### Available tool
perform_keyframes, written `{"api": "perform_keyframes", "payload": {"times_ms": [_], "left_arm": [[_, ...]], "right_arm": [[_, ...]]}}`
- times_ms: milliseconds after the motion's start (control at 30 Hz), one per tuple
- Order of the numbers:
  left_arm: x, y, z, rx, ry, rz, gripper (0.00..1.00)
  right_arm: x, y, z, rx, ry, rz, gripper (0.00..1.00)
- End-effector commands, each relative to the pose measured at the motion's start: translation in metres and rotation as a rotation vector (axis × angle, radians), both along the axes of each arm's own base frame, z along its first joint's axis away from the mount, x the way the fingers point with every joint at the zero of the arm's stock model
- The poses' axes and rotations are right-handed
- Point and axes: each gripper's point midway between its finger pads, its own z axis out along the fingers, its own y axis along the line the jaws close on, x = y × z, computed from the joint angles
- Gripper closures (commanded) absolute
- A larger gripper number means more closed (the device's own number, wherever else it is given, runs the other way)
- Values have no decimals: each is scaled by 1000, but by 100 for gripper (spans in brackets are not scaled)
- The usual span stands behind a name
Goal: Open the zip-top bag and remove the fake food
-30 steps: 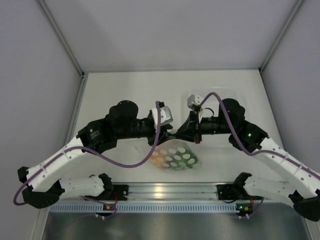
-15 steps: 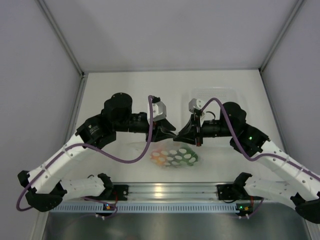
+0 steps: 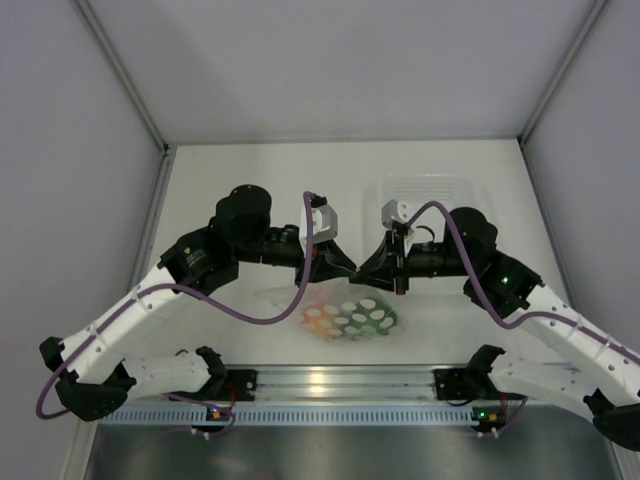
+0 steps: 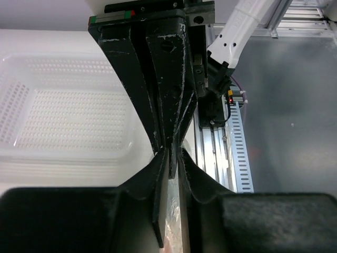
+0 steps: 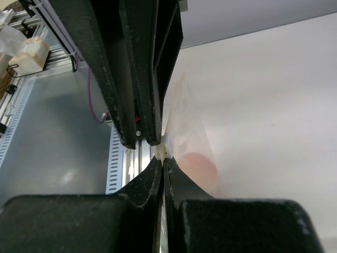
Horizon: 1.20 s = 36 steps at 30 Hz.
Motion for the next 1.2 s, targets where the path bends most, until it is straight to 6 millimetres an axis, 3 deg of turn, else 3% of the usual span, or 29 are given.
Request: {"api": "perform_keyframes", "payload": {"times_ms": [0, 67, 200, 567, 967, 1067, 1167], "left_arm": [[1, -4, 4, -28, -16, -21, 83], [1, -4, 3, -28, -13, -24, 86], [-2, -3, 2, -28, 0, -36, 75], [1, -8, -6, -7, 28, -41, 69], [5, -10, -18, 18, 47, -27, 70], [6, -10, -18, 18, 48, -24, 59], [6, -10, -14, 12, 44, -16, 53]], "right_arm": [[-12, 0, 30, 97, -109, 50, 100], [-12, -1, 31, 97, -110, 47, 100], [-11, -3, 33, 103, -119, 31, 100], [-14, -5, 39, 119, -132, 36, 100], [-12, -9, 41, 123, -148, 10, 100], [-12, -9, 39, 118, -146, 10, 100], [-12, -9, 35, 108, -141, 9, 100]]}}
